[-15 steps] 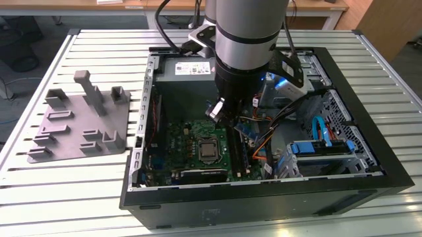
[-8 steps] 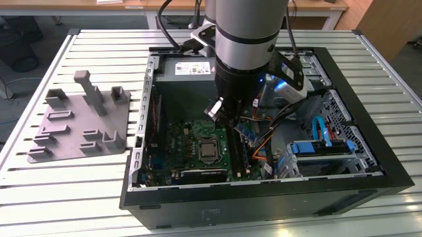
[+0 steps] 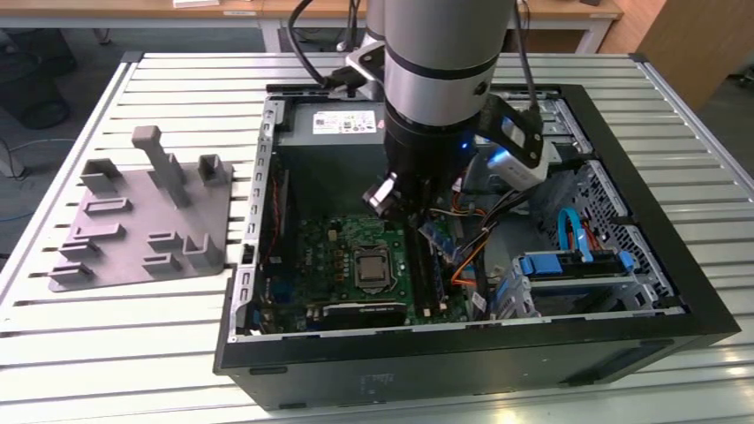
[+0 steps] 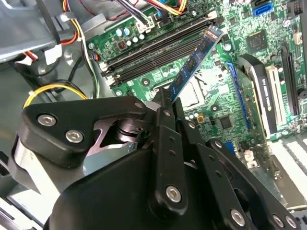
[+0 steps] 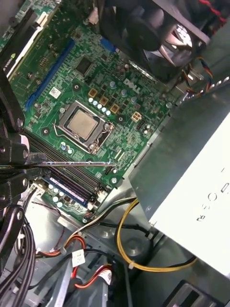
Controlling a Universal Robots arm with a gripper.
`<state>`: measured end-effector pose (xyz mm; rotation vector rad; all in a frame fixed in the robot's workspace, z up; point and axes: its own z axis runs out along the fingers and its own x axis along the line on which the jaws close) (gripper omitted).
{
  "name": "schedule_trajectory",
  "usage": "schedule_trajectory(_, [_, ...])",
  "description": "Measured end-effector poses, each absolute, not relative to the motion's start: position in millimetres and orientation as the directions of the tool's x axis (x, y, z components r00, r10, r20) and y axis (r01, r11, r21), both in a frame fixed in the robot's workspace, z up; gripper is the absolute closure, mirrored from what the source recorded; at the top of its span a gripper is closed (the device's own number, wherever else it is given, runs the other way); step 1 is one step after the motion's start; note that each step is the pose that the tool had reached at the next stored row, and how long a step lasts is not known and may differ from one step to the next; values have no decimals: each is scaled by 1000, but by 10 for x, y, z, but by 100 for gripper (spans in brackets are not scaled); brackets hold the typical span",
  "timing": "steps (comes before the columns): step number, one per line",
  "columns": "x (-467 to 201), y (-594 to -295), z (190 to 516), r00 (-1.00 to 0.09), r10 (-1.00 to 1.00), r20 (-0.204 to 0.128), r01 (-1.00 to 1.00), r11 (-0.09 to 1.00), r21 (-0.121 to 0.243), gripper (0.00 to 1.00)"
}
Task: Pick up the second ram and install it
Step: 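Insert the second ram into the second slot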
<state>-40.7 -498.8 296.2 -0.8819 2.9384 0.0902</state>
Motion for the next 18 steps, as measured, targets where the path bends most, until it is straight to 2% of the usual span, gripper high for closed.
schedule_trajectory(18, [-407, -4988, 2955, -918, -386, -86, -390, 920, 35, 86])
